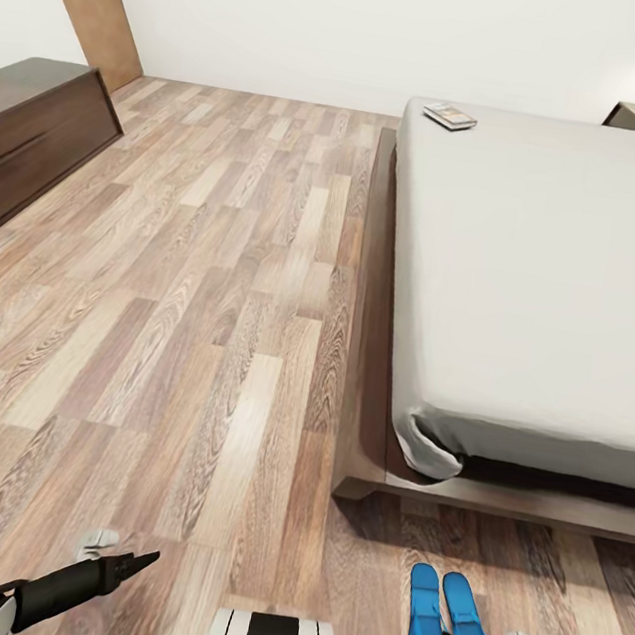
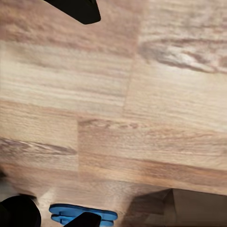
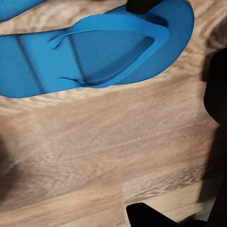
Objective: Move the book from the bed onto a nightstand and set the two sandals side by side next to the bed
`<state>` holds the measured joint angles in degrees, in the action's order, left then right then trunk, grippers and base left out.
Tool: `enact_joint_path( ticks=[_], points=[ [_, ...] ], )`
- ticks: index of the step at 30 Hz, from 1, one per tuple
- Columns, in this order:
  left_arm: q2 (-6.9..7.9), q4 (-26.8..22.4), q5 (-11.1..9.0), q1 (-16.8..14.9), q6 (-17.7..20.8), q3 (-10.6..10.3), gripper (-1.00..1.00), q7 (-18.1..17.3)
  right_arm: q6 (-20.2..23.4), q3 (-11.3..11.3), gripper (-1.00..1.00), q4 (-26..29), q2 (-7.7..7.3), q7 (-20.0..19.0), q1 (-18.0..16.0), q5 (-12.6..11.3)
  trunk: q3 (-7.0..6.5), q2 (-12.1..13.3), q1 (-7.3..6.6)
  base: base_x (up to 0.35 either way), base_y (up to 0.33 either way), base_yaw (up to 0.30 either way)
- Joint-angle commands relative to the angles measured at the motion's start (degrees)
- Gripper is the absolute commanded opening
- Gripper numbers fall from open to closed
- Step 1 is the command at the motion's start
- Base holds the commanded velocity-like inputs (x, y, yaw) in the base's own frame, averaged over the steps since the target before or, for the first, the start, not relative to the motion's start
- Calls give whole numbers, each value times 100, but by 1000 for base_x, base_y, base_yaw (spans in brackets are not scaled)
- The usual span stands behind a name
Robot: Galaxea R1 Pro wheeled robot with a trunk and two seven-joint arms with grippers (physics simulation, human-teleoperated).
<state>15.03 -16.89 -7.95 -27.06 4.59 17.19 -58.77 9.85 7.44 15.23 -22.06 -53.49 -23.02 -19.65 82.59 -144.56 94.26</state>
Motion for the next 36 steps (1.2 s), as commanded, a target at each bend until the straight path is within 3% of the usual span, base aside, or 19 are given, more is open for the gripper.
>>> enact_joint_path(
  ticks=[1, 36],
  points=[
    [-6, 10, -31, -2, 43, 4, 100, -27, 31, 3, 100, -14, 10, -20, -1, -48, -19, 0, -3, 0, 0, 0],
    [-44, 19, -22, -1, 42, 4, 100, -21, 17, 3, 100, -29, 44, -12, -1, -41, -795, 47, -94, 0, 0, 0]
  ],
)
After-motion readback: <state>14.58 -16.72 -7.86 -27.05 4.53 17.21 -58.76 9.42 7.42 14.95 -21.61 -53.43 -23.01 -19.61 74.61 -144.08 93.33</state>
